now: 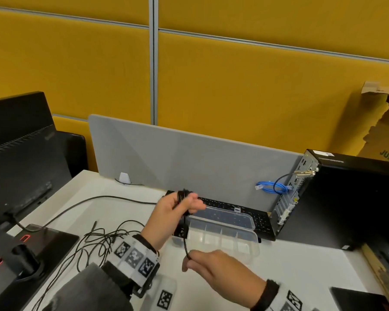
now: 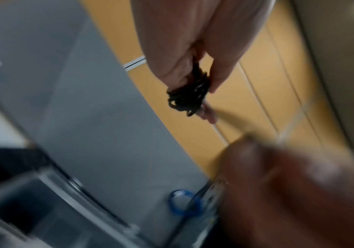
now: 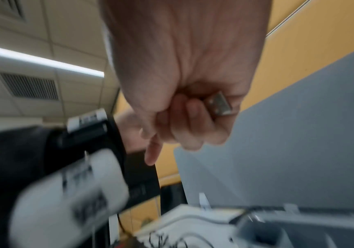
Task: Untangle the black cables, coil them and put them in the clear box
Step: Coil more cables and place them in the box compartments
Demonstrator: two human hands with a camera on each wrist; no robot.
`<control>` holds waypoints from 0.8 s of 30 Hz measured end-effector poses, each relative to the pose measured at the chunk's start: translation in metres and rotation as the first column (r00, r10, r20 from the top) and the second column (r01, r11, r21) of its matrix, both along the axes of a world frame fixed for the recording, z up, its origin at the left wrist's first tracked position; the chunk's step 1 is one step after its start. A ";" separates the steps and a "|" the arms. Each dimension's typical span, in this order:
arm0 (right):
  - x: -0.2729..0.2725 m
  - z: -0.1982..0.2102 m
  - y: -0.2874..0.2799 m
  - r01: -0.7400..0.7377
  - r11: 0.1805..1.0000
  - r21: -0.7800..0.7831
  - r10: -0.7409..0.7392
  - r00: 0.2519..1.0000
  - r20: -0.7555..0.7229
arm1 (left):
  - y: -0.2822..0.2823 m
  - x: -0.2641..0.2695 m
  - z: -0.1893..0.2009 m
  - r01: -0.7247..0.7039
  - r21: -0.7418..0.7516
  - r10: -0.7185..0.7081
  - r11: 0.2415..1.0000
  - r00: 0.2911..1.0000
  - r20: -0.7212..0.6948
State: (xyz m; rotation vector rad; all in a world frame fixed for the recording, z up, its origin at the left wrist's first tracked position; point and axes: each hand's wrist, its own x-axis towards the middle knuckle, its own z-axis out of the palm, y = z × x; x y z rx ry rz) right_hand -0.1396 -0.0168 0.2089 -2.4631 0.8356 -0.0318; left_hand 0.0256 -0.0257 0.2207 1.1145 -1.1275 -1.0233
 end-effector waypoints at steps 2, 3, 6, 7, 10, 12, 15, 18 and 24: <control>0.001 0.013 -0.002 0.073 0.987 -0.143 -0.052 0.988 0.144 | 0.005 0.000 -0.011 0.055 0.071 -0.079 0.996 0.916 0.394; -0.002 0.017 -0.009 0.141 0.969 -0.201 -0.090 0.966 0.244 | 0.008 0.001 -0.014 0.137 0.127 -0.179 0.982 0.884 0.433; -0.012 0.020 -0.027 0.292 0.947 -0.136 -0.202 0.868 0.454 | 0.018 -0.001 -0.009 0.449 0.219 -0.469 0.866 0.882 0.047; -0.013 0.018 -0.029 0.273 0.960 -0.059 -0.215 0.857 0.468 | 0.020 -0.001 -0.007 0.505 0.198 -0.506 0.840 0.861 -0.048; -0.013 0.010 -0.023 0.108 0.989 0.098 -0.140 0.893 0.428 | 0.023 0.001 -0.007 0.600 0.112 -0.596 0.792 0.800 -0.066; -0.013 0.008 -0.021 0.087 0.991 0.099 -0.120 0.904 0.410 | 0.025 0.001 -0.010 0.606 0.129 -0.608 0.785 0.794 -0.025; -0.015 0.004 -0.026 0.127 0.992 0.023 -0.127 0.935 0.332 | 0.027 -0.003 -0.012 0.538 0.192 -0.544 0.821 0.839 -0.025; -0.016 0.006 -0.024 0.168 0.986 -0.005 -0.158 0.933 0.325 | 0.028 -0.009 -0.010 0.409 0.207 -0.433 0.889 0.897 0.088; -0.016 0.014 -0.021 0.290 0.956 0.041 -0.281 0.869 0.406 | 0.027 -0.011 -0.010 0.210 0.077 -0.199 0.975 0.658 0.726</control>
